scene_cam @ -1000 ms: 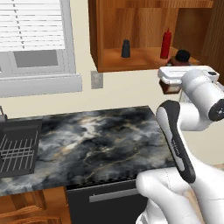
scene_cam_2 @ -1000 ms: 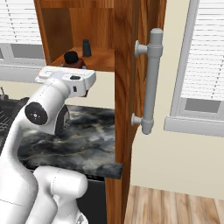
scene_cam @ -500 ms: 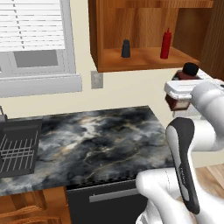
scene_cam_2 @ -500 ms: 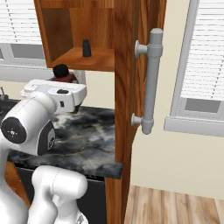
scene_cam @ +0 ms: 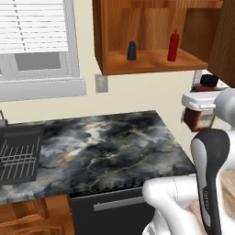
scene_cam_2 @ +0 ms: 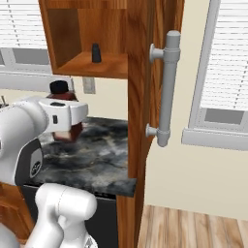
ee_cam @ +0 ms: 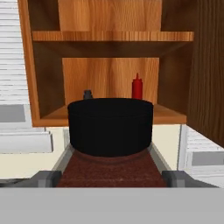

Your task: Collect the paprika, ketchup, and shaker from the cabinet and place them next to the stove.

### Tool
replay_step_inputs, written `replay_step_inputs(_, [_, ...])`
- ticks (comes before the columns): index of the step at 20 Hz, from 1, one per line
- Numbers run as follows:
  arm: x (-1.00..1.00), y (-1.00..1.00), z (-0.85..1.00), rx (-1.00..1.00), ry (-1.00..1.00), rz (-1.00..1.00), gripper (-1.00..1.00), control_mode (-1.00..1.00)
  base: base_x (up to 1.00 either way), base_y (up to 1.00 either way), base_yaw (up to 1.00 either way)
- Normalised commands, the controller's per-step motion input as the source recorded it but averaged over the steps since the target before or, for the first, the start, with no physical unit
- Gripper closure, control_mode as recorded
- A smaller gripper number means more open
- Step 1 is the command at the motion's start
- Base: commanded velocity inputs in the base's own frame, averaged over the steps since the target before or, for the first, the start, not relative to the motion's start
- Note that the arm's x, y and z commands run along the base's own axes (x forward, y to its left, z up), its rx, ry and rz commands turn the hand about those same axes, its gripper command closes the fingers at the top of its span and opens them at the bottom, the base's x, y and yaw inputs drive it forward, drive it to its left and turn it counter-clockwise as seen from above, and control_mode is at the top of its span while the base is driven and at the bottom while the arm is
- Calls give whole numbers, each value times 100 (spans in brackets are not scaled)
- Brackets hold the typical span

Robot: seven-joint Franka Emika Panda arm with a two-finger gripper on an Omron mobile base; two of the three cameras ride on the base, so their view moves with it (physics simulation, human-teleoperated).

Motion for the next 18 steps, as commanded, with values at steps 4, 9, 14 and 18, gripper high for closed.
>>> replay_step_inputs(4, [0, 0, 0, 0, 0, 0, 100, 100, -71, 2, 0])
replay_step_inputs(9, [0, 0, 0, 0, 0, 0, 100, 100, -95, 2, 0])
replay_step_inputs(14, [0, 0, 0, 0, 0, 0, 100, 100, -100, 4, 0])
replay_step_inputs(18, [0, 0, 0, 0, 0, 0, 100, 100, -100, 8, -6])
